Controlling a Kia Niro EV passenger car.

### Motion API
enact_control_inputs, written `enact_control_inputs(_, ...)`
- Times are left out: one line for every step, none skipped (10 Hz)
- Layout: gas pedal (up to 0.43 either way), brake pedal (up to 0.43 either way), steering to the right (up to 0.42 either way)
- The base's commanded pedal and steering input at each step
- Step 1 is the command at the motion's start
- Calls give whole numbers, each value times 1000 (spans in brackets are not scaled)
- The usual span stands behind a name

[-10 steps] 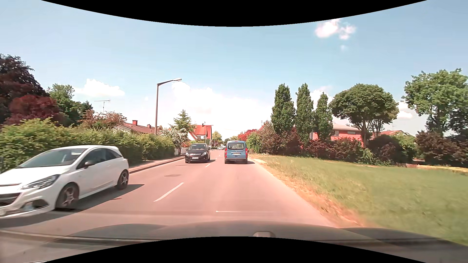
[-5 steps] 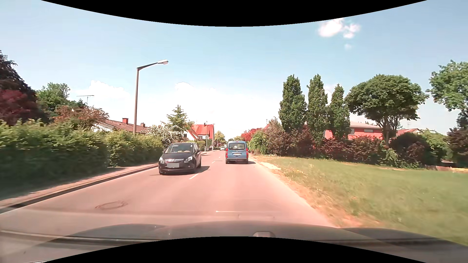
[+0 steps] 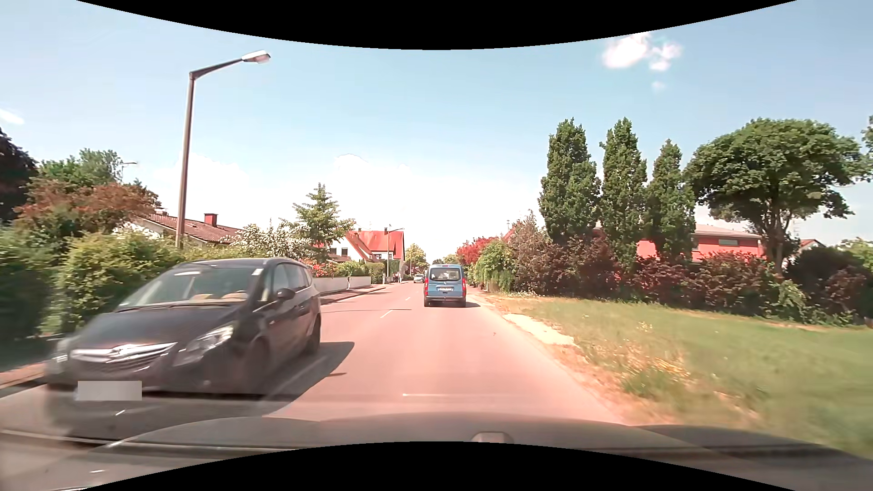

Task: Follow the waypoints while adhering to traffic rules and regulations

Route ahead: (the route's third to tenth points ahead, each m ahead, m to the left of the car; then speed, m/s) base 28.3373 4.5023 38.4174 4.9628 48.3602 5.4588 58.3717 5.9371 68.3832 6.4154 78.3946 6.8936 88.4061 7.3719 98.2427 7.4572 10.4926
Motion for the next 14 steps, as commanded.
enact_control_inputs(150, 0, -14)
enact_control_inputs(150, 0, -13)
enact_control_inputs(150, 0, -12)
enact_control_inputs(150, 0, -12)
enact_control_inputs(150, 0, -11)
enact_control_inputs(150, 0, -11)
enact_control_inputs(150, 0, -10)
enact_control_inputs(138, 0, -10)
enact_control_inputs(138, 0, -10)
enact_control_inputs(130, 0, -9)
enact_control_inputs(118, 0, -9)
enact_control_inputs(110, 0, -8)
enact_control_inputs(110, 0, -7)
enact_control_inputs(110, 0, -5)
